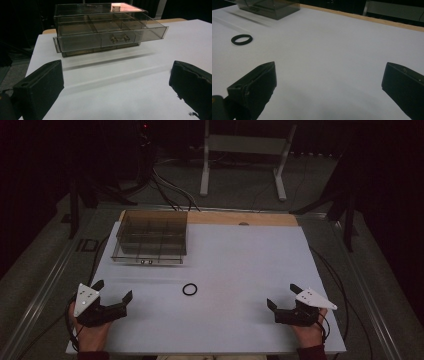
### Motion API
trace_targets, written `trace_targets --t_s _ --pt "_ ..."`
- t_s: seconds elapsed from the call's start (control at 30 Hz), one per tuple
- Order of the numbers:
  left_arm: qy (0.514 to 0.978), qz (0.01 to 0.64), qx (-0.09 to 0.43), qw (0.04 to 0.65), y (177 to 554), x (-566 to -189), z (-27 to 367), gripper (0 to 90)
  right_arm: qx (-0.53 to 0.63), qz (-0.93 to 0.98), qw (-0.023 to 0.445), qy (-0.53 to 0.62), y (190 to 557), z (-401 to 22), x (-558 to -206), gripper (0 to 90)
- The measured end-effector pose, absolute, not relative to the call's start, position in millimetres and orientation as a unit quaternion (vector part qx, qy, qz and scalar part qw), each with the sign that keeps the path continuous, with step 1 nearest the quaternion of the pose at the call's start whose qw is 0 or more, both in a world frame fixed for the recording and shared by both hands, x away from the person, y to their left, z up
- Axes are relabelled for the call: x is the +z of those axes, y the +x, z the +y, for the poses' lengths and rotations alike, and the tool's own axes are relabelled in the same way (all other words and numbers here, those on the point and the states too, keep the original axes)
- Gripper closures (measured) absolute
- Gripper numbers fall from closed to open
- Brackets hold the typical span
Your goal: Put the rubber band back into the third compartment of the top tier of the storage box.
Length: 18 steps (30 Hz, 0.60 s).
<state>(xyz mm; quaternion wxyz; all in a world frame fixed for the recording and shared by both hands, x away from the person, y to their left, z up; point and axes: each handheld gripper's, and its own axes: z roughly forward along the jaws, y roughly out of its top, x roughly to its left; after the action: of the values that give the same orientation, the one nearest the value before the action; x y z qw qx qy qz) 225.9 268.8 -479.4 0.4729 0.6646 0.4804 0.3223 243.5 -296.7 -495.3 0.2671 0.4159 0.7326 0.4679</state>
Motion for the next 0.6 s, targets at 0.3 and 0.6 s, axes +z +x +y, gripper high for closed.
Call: trace_targets --t_s 0.3,0.6 --pt "0.666 0.482 0.326 0.466 226.1 -478.6 270.0 0.4 0.464 0.735 0.274 0.413 243.0 -292.9 -495.4 0.2" --pt "0.671 0.474 0.34 0.457 228.1 -468.7 263.2 0.4 0.462 0.732 0.279 0.417 242.6 -292.8 -496.0 0.2"
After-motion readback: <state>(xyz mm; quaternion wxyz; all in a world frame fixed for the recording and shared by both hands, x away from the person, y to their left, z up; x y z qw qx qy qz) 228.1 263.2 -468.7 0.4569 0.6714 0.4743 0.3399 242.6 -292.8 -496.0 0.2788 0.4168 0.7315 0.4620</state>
